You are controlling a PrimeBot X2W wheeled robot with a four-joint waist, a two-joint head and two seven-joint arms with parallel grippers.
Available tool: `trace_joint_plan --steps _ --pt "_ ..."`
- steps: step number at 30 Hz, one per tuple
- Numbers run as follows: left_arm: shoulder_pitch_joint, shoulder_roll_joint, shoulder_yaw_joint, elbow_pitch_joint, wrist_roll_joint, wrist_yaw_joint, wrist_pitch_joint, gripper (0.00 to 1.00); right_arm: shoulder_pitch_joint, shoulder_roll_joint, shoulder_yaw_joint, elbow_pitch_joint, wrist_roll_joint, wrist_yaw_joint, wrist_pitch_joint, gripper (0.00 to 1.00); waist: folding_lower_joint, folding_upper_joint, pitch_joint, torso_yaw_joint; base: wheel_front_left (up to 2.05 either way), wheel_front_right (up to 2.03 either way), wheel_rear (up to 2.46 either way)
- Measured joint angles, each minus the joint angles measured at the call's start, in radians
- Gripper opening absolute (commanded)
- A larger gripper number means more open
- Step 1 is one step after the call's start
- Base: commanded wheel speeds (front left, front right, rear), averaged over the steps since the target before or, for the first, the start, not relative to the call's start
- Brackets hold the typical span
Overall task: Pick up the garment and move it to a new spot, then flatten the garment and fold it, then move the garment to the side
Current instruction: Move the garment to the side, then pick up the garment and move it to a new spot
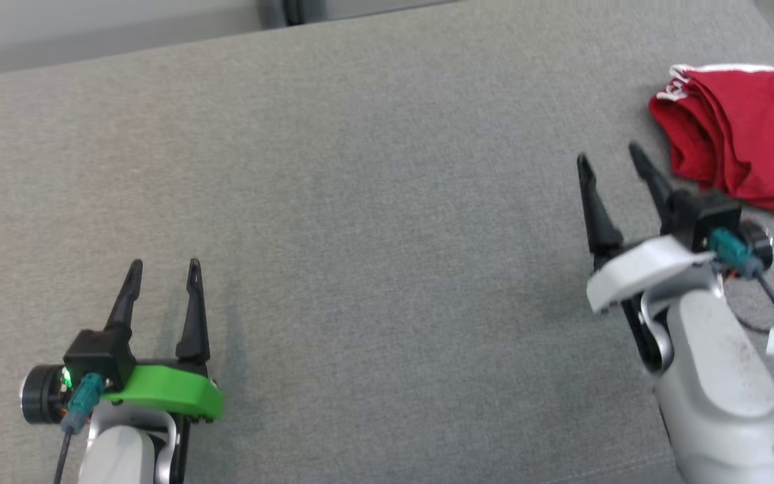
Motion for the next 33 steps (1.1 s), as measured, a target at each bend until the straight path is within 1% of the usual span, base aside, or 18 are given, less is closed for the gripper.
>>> trace_joint_plan --steps 10,19,23,28,33 --pt "0.111 -0.022 0.038 0.001 0.021 0.000 0.000 1.00 0.200 -0.001 -0.002 -0.017 0.065 0.000 0.000 1.00 0.0000 0.0000 -0.121 0.044 0.00 0.00 0.00" --pt "0.176 -0.037 0.061 -0.001 0.035 0.000 0.000 1.00 0.279 -0.001 -0.012 -0.030 0.072 0.000 0.000 1.00 -0.0001 0.0001 -0.206 0.064 0.00 0.00 0.00" --pt "0.182 -0.040 0.064 -0.003 0.035 0.000 0.000 1.00 0.287 -0.001 -0.011 -0.032 0.074 0.000 0.000 1.00 -0.0001 0.0001 -0.217 0.081 0.00 0.00 0.00" --pt "0.171 -0.040 0.054 0.004 0.026 0.000 0.000 1.00 0.282 -0.001 0.008 -0.033 0.068 0.000 0.000 1.00 -0.0001 0.0001 -0.205 0.114 0.00 0.00 0.00" --pt "0.148 -0.041 0.052 0.027 0.004 0.000 0.000 1.00 0.276 -0.001 0.039 -0.030 0.069 0.000 0.000 1.00 -0.0001 0.0001 -0.190 0.181 0.00 0.00 0.00"
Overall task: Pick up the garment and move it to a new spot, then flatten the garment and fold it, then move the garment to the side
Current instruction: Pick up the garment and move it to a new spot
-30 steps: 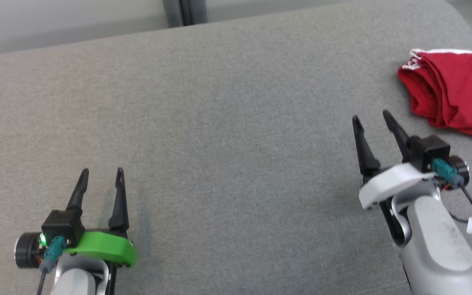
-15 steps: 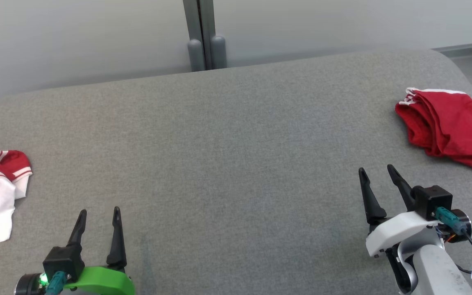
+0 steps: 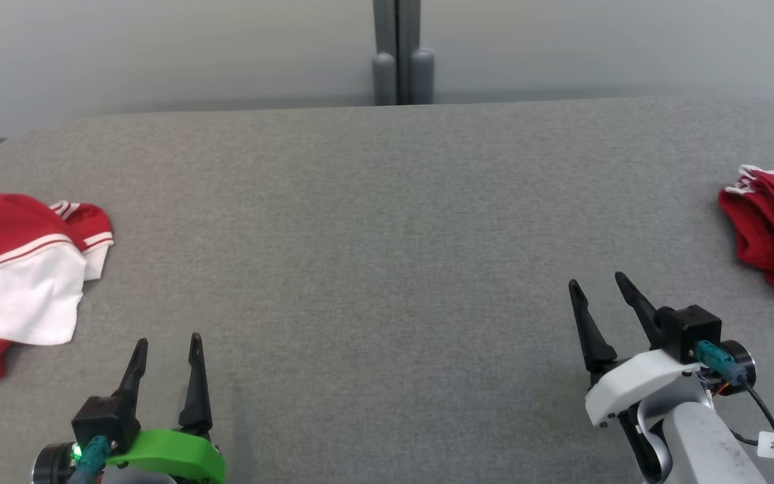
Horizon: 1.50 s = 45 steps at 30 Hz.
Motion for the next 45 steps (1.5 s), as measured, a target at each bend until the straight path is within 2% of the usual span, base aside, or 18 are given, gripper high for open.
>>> trace_joint_plan --steps 18,24,28,33,45 --pt "0.013 0.001 0.078 0.063 -0.087 0.019 0.001 1.00 -0.039 0.001 0.063 0.032 0.015 0.000 0.000 1.00 0.0000 0.0000 0.033 0.362 0.00 0.00 0.00" --pt "0.012 0.001 0.097 0.080 -0.121 0.018 0.000 1.00 -0.048 0.002 0.080 0.047 0.011 0.000 0.000 1.00 0.0000 -0.0001 0.042 0.439 0.00 0.00 0.00" --pt "-0.033 0.001 0.102 0.118 -0.186 0.008 0.001 1.00 -0.071 0.002 0.083 0.046 -0.009 0.000 0.000 1.00 0.0000 0.0000 0.066 0.452 0.00 0.00 0.00" --pt "-0.136 0.010 0.089 0.153 -0.191 0.005 0.001 1.00 -0.102 0.002 0.081 0.044 -0.046 0.000 0.000 1.00 0.0000 0.0000 0.104 0.438 0.00 0.00 0.00" --pt "-0.467 0.244 -0.039 0.242 -0.338 0.003 0.000 1.00 -0.216 0.002 0.073 -0.024 -0.128 0.000 0.000 1.00 0.0000 0.0000 0.272 0.356 0.00 0.00 0.00"
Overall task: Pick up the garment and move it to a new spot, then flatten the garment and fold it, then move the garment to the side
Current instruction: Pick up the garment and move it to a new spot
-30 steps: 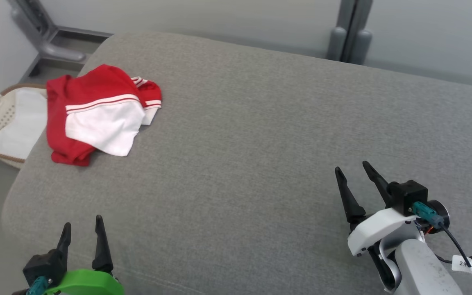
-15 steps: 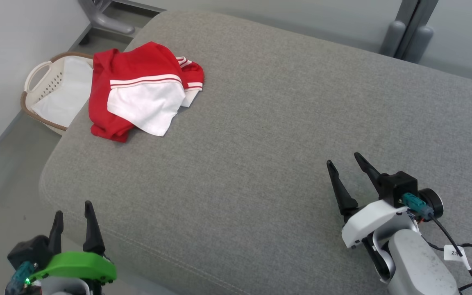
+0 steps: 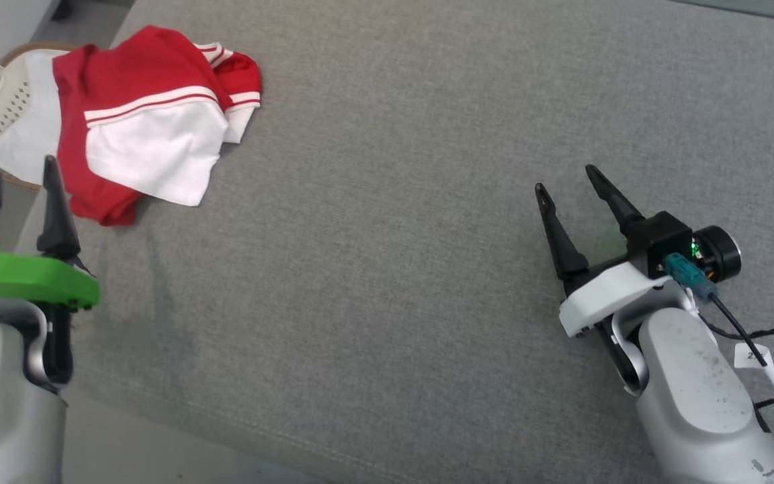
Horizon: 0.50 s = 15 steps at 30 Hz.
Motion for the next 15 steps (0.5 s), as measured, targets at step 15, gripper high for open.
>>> trace_joint_plan --steps 15 --pt "-0.309 0.195 -0.242 0.367 -0.256 0.000 0.038 1.00 -0.105 0.000 0.051 -0.152 -0.004 0.000 0.000 1.00 0.0001 0.0000 0.194 -0.144 0.00 0.00 0.00"
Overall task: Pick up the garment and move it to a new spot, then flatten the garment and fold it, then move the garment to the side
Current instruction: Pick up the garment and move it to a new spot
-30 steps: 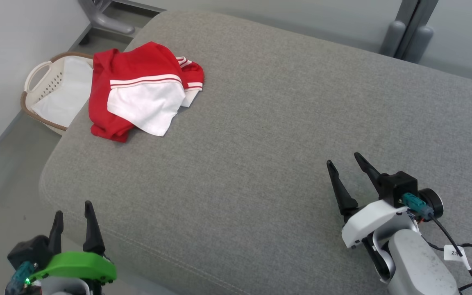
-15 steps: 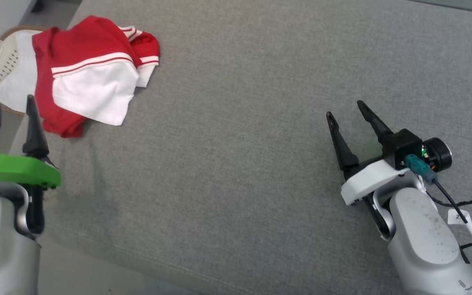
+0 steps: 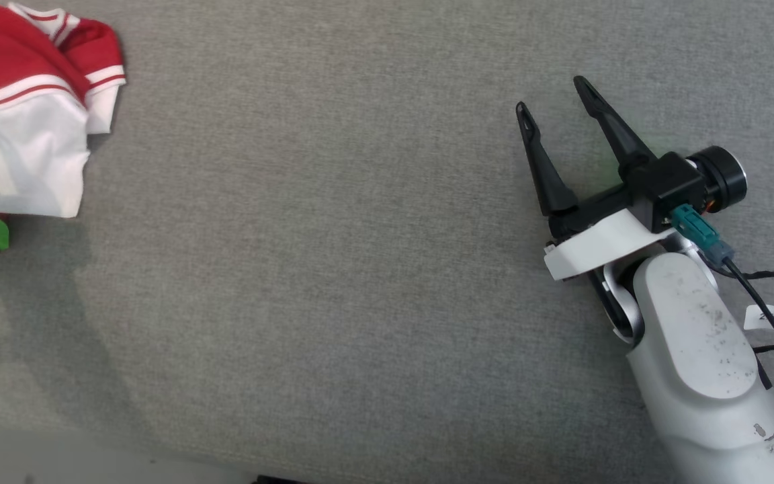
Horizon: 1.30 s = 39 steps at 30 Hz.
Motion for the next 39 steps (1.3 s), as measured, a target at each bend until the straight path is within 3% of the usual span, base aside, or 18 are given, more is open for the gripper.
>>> trace_joint_plan --steps 8,9,10,18,22,27,32,39 --pt "-0.034 0.020 -0.048 0.133 -0.143 0.000 0.082 1.00 -0.009 0.004 -0.011 -0.044 -0.004 0.000 -0.003 1.00 0.0000 0.0000 0.068 -0.083 0.00 0.00 0.00" --pt "-0.035 0.021 -0.053 0.139 -0.157 0.000 0.084 0.46 -0.009 0.006 -0.015 -0.047 -0.004 0.000 -0.003 1.00 0.0000 0.0000 0.075 -0.090 0.00 0.00 0.00" --pt "-0.036 0.022 -0.058 0.139 -0.170 0.002 0.084 0.00 -0.009 0.006 -0.018 -0.049 -0.004 0.000 -0.004 1.00 0.0000 0.0000 0.079 -0.096 0.00 0.00 0.00" --pt "-0.068 0.040 -0.141 0.065 -0.195 0.001 -0.012 0.00 0.001 0.006 -0.042 -0.031 0.001 0.000 -0.007 1.00 0.0000 0.0000 0.057 -0.115 0.00 0.00 0.00" --pt "-0.112 0.072 -0.186 -0.033 -0.171 0.000 -0.031 0.00 0.034 0.001 -0.053 -0.017 0.031 0.000 -0.003 1.00 0.0000 0.0000 0.012 -0.114 0.00 0.00 0.00" --pt "-0.144 0.082 -0.157 -0.226 -0.102 0.000 -0.035 0.00 0.079 0.000 -0.058 -0.012 0.075 0.000 -0.002 1.00 0.0000 0.0000 -0.050 -0.124 0.00 0.00 0.00" --pt "-0.098 0.021 -0.157 -0.372 -0.051 0.000 -0.036 0.00 0.134 -0.001 -0.064 -0.011 0.116 0.000 -0.002 1.00 0.0000 0.0001 -0.111 -0.160 0.00 0.00 0.00" --pt "-0.001 -0.081 -0.246 -0.441 0.006 0.000 -0.036 0.00 0.194 -0.001 -0.057 -0.011 0.151 0.000 -0.002 1.00 0.0000 0.0000 -0.166 -0.258 0.00 0.00 0.00"
